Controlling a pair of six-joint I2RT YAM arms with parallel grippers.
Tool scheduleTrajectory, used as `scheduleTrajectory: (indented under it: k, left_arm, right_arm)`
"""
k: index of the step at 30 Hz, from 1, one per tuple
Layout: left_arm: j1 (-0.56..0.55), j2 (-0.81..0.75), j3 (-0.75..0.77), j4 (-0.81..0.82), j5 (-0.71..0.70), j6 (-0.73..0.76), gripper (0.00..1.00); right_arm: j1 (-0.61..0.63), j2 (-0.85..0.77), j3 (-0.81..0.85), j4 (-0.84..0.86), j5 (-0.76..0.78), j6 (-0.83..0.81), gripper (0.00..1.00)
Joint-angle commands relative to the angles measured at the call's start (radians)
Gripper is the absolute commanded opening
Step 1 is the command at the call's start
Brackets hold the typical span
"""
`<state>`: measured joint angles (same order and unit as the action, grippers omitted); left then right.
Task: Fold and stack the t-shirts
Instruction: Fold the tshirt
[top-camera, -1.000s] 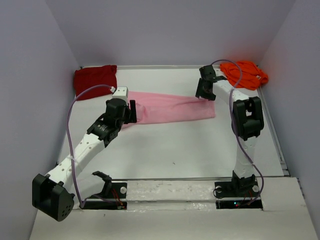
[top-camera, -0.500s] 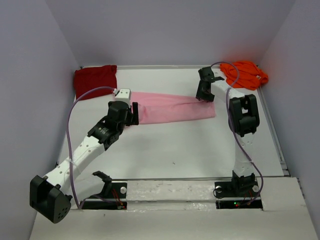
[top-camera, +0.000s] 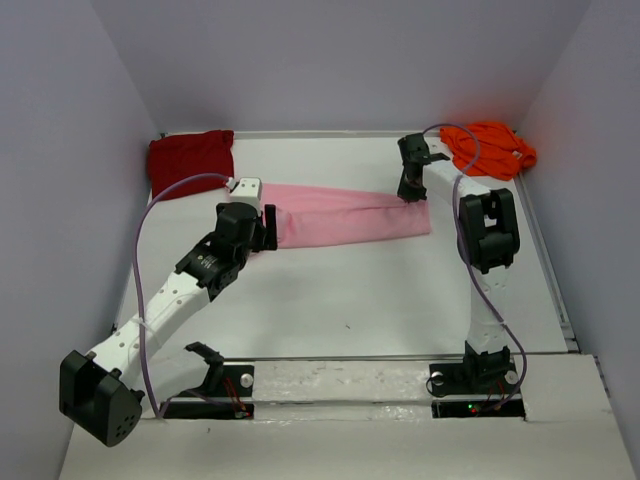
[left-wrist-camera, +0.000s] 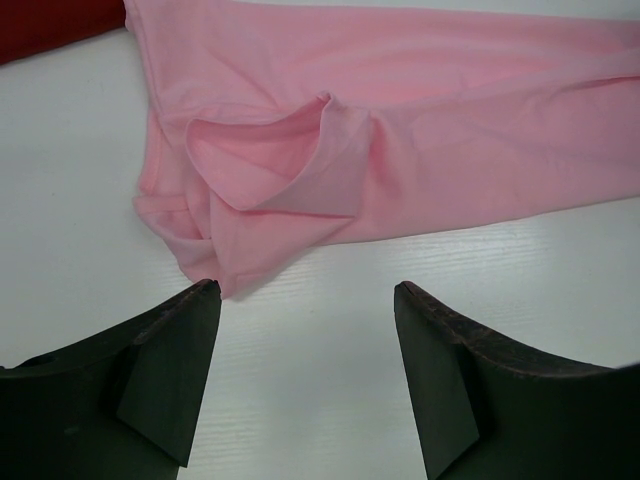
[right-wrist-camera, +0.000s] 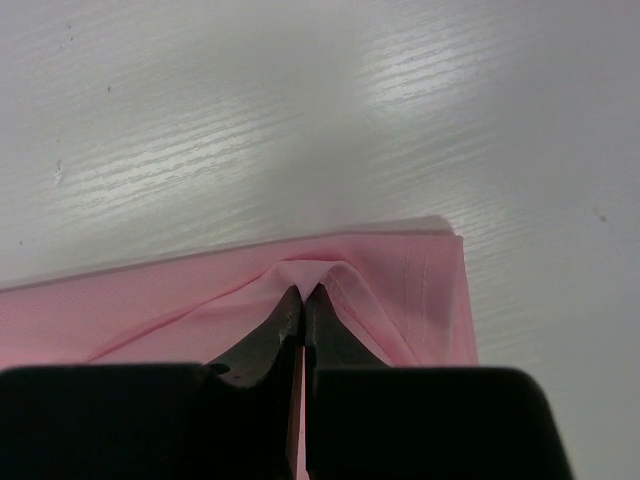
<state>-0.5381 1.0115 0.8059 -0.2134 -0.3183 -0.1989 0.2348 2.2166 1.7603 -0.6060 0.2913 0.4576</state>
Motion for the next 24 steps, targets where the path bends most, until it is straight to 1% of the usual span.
scheduleTrajectory:
  k: [1,5,8,9,10,11,14,16,20,24]
  left_arm:
    - [-0.010,-0.004,-0.011,0.026,-0.019,0.009,0.80]
    - [-0.010,0.056,-0.004,0.008,-0.065,-0.007,0.80]
    - [-0.003,0.169,0.044,-0.038,-0.128,-0.014,0.80]
    - [0.009,0.243,0.083,-0.067,-0.143,-0.016,0.80]
    - [0.021,0.284,0.108,-0.089,-0.149,-0.016,0.80]
    - [0.032,0.352,0.166,-0.137,-0.156,-0.034,0.80]
    - [0.078,0.404,0.219,-0.150,-0.154,-0.037,0.80]
    - [0.105,0.450,0.281,-0.156,-0.154,-0.036,0.80]
    - [0.113,0.522,0.419,-0.167,-0.195,-0.025,0.80]
    - [0.118,0.593,0.501,-0.175,-0.212,-0.020,0.80]
  right_arm:
    - [-0.006,-0.083,-0.008,0.003,0.002,0.006,0.00]
    - [-0.006,-0.130,-0.042,0.021,0.002,-0.003,0.00]
    - [-0.006,-0.136,-0.044,0.022,-0.013,0.001,0.00]
    - [-0.006,-0.138,-0.042,0.022,-0.021,0.007,0.00]
    - [-0.006,-0.140,-0.045,0.022,-0.029,0.010,0.00]
    - [-0.006,-0.143,-0.045,0.028,-0.049,0.016,0.00]
    - [-0.006,-0.156,-0.064,0.046,-0.070,0.018,0.00]
    - [-0.006,-0.170,-0.084,0.060,-0.084,0.015,0.00]
    - [-0.006,-0.190,-0.110,0.087,-0.112,0.009,0.00]
    - [-0.006,-0.198,-0.107,0.094,-0.126,0.007,0.00]
